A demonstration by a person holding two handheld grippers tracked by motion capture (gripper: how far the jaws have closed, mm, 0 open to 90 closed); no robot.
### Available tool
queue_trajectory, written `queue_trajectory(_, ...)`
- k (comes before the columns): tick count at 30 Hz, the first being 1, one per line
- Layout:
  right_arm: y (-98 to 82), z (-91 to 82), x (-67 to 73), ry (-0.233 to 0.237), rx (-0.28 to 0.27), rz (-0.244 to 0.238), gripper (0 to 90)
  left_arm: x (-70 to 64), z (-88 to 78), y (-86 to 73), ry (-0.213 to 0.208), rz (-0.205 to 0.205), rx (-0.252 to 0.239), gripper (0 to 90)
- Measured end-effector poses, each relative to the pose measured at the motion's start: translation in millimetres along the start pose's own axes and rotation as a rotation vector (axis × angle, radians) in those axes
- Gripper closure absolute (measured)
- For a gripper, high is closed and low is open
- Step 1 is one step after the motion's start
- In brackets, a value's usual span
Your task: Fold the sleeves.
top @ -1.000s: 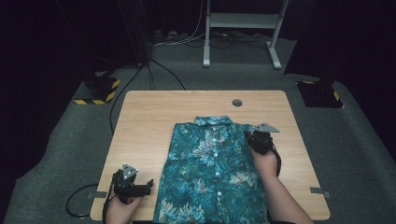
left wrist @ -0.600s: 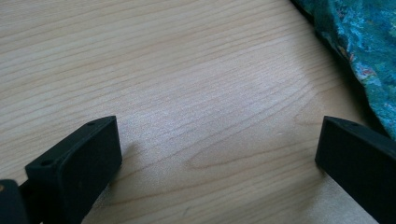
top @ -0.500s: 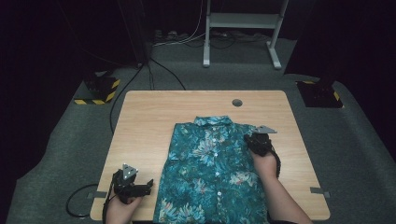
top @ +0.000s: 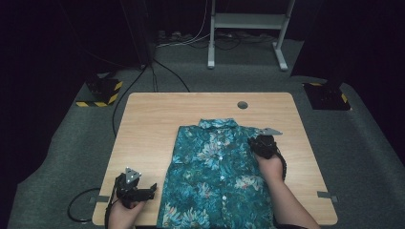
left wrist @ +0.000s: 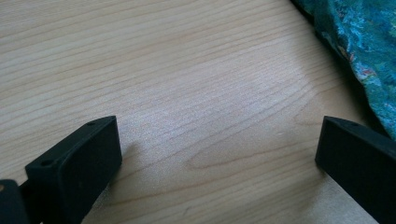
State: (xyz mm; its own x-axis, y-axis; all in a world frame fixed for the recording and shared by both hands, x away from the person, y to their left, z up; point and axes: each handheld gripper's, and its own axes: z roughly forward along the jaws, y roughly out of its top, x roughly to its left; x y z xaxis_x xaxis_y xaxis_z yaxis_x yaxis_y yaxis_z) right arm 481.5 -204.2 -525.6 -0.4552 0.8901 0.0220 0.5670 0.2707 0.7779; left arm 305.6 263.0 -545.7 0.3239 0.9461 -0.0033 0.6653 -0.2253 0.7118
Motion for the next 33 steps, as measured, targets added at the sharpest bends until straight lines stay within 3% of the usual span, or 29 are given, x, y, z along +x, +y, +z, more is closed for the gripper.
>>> queue_trajectory(33, 14.0, -11.0, -2.6, 0.052, -0.048, 0.047, 38.5, -0.2, 0.1, 0.0, 0.0, -0.003, -0.002, 0.7)
